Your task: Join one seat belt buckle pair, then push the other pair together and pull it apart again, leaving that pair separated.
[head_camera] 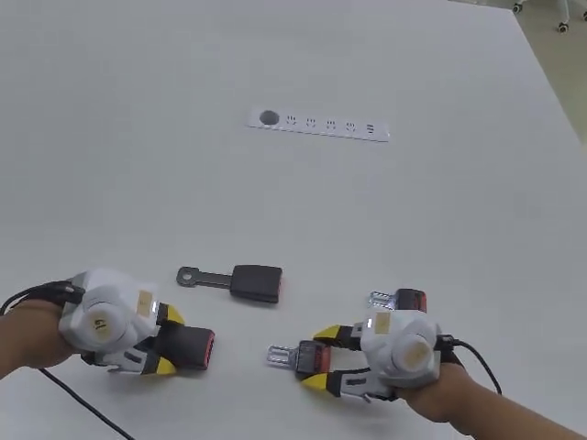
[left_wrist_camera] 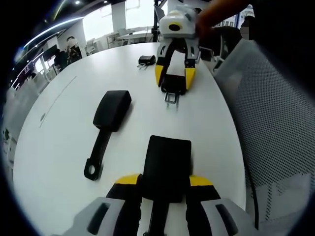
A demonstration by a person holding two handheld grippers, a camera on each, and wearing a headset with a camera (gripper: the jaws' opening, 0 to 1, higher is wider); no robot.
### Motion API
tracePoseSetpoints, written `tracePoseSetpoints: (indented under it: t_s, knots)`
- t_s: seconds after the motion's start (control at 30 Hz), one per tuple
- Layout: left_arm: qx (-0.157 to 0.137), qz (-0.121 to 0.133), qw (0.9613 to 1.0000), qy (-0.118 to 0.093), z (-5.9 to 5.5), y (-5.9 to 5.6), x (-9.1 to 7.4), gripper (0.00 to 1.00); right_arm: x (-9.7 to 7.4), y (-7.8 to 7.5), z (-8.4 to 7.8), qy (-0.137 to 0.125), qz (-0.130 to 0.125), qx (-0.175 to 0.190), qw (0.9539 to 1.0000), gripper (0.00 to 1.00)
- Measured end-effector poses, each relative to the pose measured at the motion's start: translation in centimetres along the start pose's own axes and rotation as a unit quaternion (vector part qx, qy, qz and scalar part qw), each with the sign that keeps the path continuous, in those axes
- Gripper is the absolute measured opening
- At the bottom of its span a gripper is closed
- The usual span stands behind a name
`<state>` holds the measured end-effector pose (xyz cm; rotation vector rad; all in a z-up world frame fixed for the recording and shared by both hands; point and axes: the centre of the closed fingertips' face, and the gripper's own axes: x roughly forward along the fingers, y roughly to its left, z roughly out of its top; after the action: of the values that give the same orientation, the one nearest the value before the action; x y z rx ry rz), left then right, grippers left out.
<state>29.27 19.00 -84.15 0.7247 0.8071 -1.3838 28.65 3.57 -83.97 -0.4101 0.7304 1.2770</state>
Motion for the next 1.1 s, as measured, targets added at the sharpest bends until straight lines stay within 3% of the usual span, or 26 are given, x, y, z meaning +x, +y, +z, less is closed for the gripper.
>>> tracePoseSetpoints:
  t_s: [0.67, 1.1]
  knots:
    - [-0.002, -0.001, 0.9999, 0.013, -0.1, 0.0, 0.1, 0.36, 5.0, 1.6, 4.4, -0.016, 0.017, -0.017, 0.9996, 0.36]
    - [0.015, -0.006, 0.9995, 0.028, 0.0, 0.0, 0.2, 0.36, 6.1, 2.0, 5.3, -0.006, 0.027, -0.028, 0.9992, 0.36]
